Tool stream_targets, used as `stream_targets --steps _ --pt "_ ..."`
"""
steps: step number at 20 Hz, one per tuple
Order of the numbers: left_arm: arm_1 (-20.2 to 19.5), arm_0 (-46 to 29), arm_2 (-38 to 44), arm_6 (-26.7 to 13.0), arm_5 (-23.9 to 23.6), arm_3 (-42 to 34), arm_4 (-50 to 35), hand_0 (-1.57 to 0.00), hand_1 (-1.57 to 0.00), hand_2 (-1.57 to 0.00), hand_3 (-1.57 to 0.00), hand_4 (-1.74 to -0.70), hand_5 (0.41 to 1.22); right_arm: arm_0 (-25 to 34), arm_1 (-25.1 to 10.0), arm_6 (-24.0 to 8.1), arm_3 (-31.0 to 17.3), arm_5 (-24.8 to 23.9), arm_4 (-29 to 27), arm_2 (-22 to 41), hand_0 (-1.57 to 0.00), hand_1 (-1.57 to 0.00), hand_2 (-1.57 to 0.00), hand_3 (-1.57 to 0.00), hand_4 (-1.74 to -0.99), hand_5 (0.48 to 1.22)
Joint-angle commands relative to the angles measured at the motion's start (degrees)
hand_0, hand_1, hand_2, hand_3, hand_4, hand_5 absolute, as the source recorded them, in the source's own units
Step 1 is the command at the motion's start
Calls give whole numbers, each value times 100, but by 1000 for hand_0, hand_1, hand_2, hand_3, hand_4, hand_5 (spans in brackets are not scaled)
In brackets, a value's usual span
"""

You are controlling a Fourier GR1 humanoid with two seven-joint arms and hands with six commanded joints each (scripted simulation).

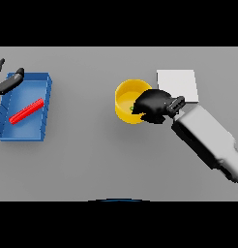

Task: Pick up the red beaker and tilt it to pour out 1 green nut into yellow bowl. Pick up the yellow bowl and place it on the metallic measuring scale.

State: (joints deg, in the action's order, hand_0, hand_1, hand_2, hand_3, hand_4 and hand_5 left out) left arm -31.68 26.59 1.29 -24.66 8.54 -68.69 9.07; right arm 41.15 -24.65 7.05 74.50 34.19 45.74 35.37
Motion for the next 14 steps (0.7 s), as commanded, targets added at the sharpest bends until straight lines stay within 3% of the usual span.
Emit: stream_targets --steps 1,6,8,14 --pt "32 -8 23 53 -27 -2 -32 1 1 1 1 -788 702 -19 -11 -124 83 19 5 -19 -1563 -1562 -1447 -1199 -1738 1219" --pt "33 34 48 3 50 -30 -123 1 1 1 1 -806 703 -21 -123 -457 283 102 -87 -259 -1530 -1568 -1518 -1177 -1740 1220" --pt "65 -24 50 -114 17 -123 -149 1 1 1 1 -820 717 9 -300 -413 230 2 -105 -390 -1545 -1569 -1487 -1183 -1740 1220" --pt "57 -94 91 -351 6 -295 -222 1 1 1 1 -844 739 402 -541 -221 -635 -685 26 -710 -1564 -1571 -1542 -1153 -1741 1221"
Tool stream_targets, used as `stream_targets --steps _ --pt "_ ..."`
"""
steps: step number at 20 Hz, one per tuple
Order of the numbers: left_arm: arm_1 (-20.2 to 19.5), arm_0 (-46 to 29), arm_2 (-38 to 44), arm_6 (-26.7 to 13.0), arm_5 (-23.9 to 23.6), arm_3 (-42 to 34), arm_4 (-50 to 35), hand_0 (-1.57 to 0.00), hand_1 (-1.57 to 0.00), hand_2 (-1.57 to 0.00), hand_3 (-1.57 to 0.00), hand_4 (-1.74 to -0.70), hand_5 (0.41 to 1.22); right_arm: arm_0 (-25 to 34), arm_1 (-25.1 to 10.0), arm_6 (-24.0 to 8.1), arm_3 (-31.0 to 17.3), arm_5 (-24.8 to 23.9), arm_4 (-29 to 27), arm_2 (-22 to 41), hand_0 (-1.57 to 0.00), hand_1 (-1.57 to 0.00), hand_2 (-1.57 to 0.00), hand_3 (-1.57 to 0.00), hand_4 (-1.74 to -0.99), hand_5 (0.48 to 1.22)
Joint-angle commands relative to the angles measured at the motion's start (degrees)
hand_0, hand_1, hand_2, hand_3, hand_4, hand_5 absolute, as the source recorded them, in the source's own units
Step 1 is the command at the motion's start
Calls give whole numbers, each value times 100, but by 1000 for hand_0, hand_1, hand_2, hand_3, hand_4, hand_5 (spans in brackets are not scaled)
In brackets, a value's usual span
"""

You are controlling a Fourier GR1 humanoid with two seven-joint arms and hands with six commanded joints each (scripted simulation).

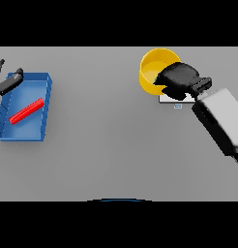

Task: Pick up the red beaker and tilt it to pour out 1 green nut into yellow bowl. Pick up the yellow bowl and place it on the metallic measuring scale.

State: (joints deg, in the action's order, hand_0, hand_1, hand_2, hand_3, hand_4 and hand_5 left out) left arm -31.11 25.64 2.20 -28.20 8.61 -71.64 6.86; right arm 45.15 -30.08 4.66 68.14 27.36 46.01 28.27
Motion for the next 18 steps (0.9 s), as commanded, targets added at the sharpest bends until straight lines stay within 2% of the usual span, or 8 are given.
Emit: stream_targets --steps 1,3,4,7,9,10,14,18 --pt "-8 -85 -2 12 10 -99 -22 1 1 1 1 -849 746 78 -34 115 -235 -98 6 -58 -1565 -1571 -1548 -1154 -1741 1221" --pt "23 -45 -37 -86 -58 -122 38 1 1 1 1 -852 758 74 -104 137 -522 -275 25 -134 -1567 -1571 -1556 -1155 -1741 1221" --pt "4 -85 -29 -134 -55 -154 33 1 1 1 1 -852 760 117 -38 31 -702 -376 44 -170 -1568 -1571 -1553 -1154 -1741 1221" --pt "23 -138 -23 -252 -79 -239 10 1 1 1 1 -858 768 219 6 190 -1421 -693 89 -260 -1570 -1571 -1533 -1159 -1741 1221" --pt "12 -59 -14 -344 -53 -242 -14 1 1 1 1 -865 779 209 56 229 -1710 -895 91 -307 -1570 -1571 -1500 -1181 -1741 1221" --pt "70 29 -69 -354 -92 -137 56 1 1 1 1 -863 784 237 74 349 -1894 -1013 103 -323 -1570 -1571 -1475 -1206 -1741 1221" --pt "6 16 -77 -381 -74 -187 92 1 1 1 1 -858 804 323 130 424 -2314 -1033 64 -377 -1571 -1571 -1398 -1342 -1741 1221" --pt "-6 -11 -66 -425 -25 -201 50 1 1 1 1 -851 802 298 188 400 -2510 -1112 70 -372 -1571 -1571 -1380 -1392 -1741 1221"
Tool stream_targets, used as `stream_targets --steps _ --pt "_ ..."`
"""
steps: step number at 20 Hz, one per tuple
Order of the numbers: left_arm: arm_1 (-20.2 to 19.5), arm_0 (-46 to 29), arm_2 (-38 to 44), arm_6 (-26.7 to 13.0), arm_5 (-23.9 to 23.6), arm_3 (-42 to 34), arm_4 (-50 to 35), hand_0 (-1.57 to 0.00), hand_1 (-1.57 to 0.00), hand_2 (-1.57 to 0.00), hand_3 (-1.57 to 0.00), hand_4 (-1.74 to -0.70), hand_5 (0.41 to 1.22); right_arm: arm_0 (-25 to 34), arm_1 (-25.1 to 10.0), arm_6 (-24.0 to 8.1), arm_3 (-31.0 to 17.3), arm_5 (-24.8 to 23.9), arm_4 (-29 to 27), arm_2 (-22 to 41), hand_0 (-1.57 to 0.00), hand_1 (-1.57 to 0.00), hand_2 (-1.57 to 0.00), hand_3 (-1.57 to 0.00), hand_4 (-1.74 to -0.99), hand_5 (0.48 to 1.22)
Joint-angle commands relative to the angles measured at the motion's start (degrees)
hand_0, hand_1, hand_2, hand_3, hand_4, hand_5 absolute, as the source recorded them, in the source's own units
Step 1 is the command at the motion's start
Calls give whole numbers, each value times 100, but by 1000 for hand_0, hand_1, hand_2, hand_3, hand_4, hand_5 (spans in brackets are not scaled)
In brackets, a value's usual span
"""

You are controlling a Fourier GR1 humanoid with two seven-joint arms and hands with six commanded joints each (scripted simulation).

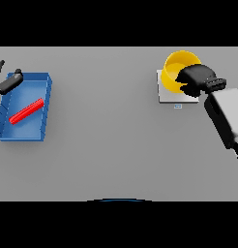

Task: Pick up the red beaker and tilt it to pour out 1 green nut into yellow bowl. Pick up the yellow bowl and place it on the metallic measuring scale.

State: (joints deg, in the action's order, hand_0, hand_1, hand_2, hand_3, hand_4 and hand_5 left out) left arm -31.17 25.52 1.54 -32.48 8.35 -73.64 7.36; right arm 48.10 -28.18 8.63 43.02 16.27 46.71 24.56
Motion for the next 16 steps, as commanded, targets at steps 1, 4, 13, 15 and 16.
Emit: stream_targets --steps 1,4,13,15,16 --pt "42 42 -26 -4 -14 43 17 1 1 1 1 -849 799 25 58 -40 -106 -59 23 2 -1571 -1571 -1382 -1402 -1741 1221" --pt "-11 -7 -5 104 -5 17 22 1 1 1 1 -844 783 34 41 70 -226 -42 5 12 -1571 -1571 -1374 -1448 -1741 1221" --pt "40 -43 2 56 28 -15 -58 1 1 1 1 -840 764 67 84 -91 -315 290 -292 -220 -605 -556 -470 -391 -1496 890" --pt "-51 -3 50 77 88 95 -53 1 1 1 1 -831 754 98 59 -95 -296 363 -284 -201 -387 -380 -300 -258 -1476 847" --pt "1 -28 14 94 48 46 -37 1 1 1 1 -832 749 108 95 -148 -321 349 -262 -187 -309 -304 -240 -206 -1461 833"
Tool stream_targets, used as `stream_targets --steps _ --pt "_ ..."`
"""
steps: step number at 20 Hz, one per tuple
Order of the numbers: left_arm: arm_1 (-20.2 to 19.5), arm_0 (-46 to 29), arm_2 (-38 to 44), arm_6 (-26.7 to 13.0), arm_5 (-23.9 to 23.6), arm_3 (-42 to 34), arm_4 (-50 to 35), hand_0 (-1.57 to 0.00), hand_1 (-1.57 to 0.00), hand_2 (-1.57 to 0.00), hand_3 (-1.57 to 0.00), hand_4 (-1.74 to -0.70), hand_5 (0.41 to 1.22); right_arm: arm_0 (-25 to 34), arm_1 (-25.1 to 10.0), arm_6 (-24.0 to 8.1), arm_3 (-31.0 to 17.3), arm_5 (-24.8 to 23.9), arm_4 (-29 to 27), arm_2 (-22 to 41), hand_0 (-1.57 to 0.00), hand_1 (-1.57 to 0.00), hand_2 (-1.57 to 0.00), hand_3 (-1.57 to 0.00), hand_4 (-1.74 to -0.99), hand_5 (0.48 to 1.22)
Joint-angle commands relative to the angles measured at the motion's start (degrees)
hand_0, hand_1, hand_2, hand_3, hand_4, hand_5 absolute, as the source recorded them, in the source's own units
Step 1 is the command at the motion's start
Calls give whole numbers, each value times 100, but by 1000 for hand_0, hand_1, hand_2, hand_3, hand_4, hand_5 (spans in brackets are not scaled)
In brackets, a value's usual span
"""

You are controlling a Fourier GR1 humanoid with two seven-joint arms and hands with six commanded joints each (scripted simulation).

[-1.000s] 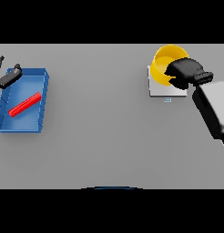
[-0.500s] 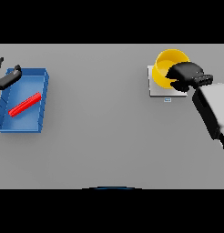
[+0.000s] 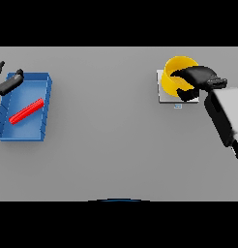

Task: Pick up the red beaker and tilt it to pour out 1 green nut into yellow bowl. Pick up the yellow bowl and place it on the metallic measuring scale.

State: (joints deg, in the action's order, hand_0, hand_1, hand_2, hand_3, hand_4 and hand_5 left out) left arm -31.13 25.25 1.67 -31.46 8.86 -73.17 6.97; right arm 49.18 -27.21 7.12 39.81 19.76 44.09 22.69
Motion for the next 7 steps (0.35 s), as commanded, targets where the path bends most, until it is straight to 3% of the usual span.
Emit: stream_targets --steps 1,7 --pt "34 -20 -19 16 -39 -45 12 1 1 1 1 -834 750 3 -26 23 1 19 27 29 -247 -243 -192 -164 -1448 824" --pt "29 -25 -22 -80 -46 -131 3 1 1 1 1 -833 760 -56 17 -116 29 119 76 108 -64 -63 -50 -42 -1390 779"
